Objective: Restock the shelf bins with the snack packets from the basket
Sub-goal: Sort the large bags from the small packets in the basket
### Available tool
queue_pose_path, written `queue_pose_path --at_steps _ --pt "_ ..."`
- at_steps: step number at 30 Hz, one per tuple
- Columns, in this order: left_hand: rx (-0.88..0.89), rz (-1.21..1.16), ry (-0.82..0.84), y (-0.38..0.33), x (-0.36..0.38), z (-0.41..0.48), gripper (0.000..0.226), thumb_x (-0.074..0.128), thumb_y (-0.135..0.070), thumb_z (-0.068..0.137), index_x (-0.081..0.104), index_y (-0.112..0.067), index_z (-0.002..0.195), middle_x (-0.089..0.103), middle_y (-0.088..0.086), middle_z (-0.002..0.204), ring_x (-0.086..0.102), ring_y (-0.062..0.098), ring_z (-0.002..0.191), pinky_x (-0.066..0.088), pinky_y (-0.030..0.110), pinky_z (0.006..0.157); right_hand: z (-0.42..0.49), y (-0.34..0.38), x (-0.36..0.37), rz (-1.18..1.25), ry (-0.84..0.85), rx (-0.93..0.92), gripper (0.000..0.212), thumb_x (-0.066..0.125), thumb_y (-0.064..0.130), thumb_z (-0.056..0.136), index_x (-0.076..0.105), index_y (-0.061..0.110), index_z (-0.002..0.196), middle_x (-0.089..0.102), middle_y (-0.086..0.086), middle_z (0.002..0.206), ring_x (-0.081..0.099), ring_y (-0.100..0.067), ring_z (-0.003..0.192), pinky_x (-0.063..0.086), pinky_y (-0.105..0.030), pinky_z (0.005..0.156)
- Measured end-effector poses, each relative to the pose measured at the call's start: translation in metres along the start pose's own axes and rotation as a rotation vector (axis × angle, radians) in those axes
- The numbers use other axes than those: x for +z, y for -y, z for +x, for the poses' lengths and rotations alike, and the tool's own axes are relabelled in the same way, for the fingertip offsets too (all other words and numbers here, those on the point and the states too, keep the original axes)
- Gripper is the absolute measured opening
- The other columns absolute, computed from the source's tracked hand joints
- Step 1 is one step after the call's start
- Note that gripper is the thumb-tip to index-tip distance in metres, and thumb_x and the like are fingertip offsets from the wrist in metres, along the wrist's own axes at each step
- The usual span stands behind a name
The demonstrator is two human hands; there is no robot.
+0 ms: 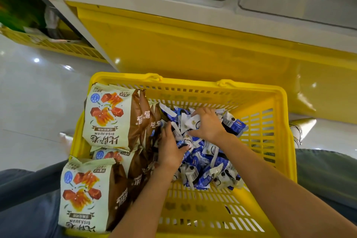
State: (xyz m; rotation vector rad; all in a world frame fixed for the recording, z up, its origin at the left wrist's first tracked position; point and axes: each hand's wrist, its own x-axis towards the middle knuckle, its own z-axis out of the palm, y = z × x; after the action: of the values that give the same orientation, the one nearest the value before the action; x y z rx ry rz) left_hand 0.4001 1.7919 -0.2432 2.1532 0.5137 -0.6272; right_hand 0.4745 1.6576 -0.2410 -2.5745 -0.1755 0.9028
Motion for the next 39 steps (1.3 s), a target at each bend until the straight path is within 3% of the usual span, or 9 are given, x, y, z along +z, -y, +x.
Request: queue_pose_path --at_steps 5,10,14,18,21,25,29,33,39 --pt "-0.019 -0.021 0.023 0.006 0.003 -0.006 0.083 0.074 -0.020 0.077 0.025 -0.010 0.143 0.021 0.010 0.149 0.026 0.026 0.137 0.032 0.036 0.108 -0.005 0.012 -0.003 -0.092 0.102 -0.022 0.086 0.074 0.040 0.075 0.028 0.011 0.142 0.045 -0.011 0.136 0.032 -0.029 0.129 0.035 -0.040 0.101" --pt "0.035 0.002 0.018 0.012 0.005 -0.009 0.067 0.073 -0.020 0.078 0.036 -0.015 0.134 0.036 0.007 0.142 0.037 0.025 0.129 0.040 0.038 0.100 -0.023 0.007 -0.004 -0.243 0.048 -0.064 0.045 0.067 0.038 0.083 0.054 0.021 0.123 0.049 -0.005 0.129 0.028 -0.028 0.132 0.029 -0.042 0.107" --pt "0.052 -0.117 -0.074 0.010 -0.003 -0.013 0.046 0.051 -0.014 0.094 0.037 -0.013 0.137 0.043 0.008 0.139 0.042 0.021 0.126 0.034 0.022 0.094 -0.048 -0.008 -0.010 -0.024 -0.063 -0.017 0.034 0.065 0.034 0.086 0.057 0.021 0.116 0.061 -0.003 0.116 0.056 -0.022 0.104 0.047 -0.030 0.076" --pt "0.163 -0.172 -0.012 -0.010 0.001 -0.025 0.039 0.038 -0.020 0.099 0.037 -0.015 0.138 0.055 0.009 0.127 0.054 0.020 0.110 0.041 0.021 0.083 -0.076 -0.028 -0.022 0.021 -0.254 0.074 0.039 0.064 0.042 0.085 0.056 0.024 0.119 0.062 -0.003 0.116 0.057 -0.018 0.086 0.048 -0.027 0.064" --pt "0.275 -0.189 0.090 -0.033 0.016 -0.036 0.040 0.035 -0.019 0.100 0.039 -0.015 0.140 0.062 0.014 0.112 0.060 0.023 0.084 0.040 0.014 0.059 -0.090 -0.045 -0.028 0.006 -0.236 0.132 0.047 0.061 0.044 0.086 0.051 0.023 0.126 0.058 -0.005 0.124 0.055 -0.023 0.109 0.052 -0.035 0.079" --pt "0.357 -0.071 0.305 -0.049 0.031 -0.045 0.037 0.037 -0.015 0.100 0.045 -0.011 0.136 0.051 0.011 0.132 0.051 0.024 0.116 0.041 0.029 0.095 -0.100 -0.049 -0.027 0.024 -0.093 0.180 0.063 0.062 0.034 0.088 0.034 0.011 0.140 0.041 -0.009 0.141 0.038 -0.024 0.131 0.035 -0.034 0.105" --pt "0.333 -0.024 0.091 -0.026 0.021 -0.045 0.035 0.043 -0.016 0.097 0.045 -0.015 0.132 0.045 0.004 0.132 0.045 0.020 0.119 0.038 0.031 0.101 -0.114 -0.030 -0.016 0.055 -0.354 -0.047 0.045 0.054 0.024 0.093 0.040 0.015 0.135 0.044 -0.004 0.136 0.043 -0.017 0.124 0.037 -0.027 0.100" --pt "0.105 -0.037 -0.135 0.018 0.000 -0.034 0.037 0.044 -0.013 0.096 0.042 -0.008 0.133 0.046 0.010 0.133 0.045 0.021 0.123 0.037 0.031 0.103 -0.113 -0.004 0.014 0.100 -0.050 -0.200 0.059 0.056 0.031 0.093 0.029 0.018 0.143 0.034 0.000 0.146 0.039 -0.014 0.130 0.033 -0.026 0.104" --pt "-0.057 -0.074 0.071 0.038 -0.003 -0.023 0.055 0.059 -0.016 0.089 0.035 -0.006 0.138 0.040 0.013 0.139 0.044 0.025 0.126 0.038 0.037 0.105 -0.093 0.009 0.053 -0.064 0.184 -0.247 0.097 0.068 0.038 0.081 0.005 0.014 0.151 0.006 -0.002 0.158 0.005 -0.017 0.145 0.011 -0.032 0.117"
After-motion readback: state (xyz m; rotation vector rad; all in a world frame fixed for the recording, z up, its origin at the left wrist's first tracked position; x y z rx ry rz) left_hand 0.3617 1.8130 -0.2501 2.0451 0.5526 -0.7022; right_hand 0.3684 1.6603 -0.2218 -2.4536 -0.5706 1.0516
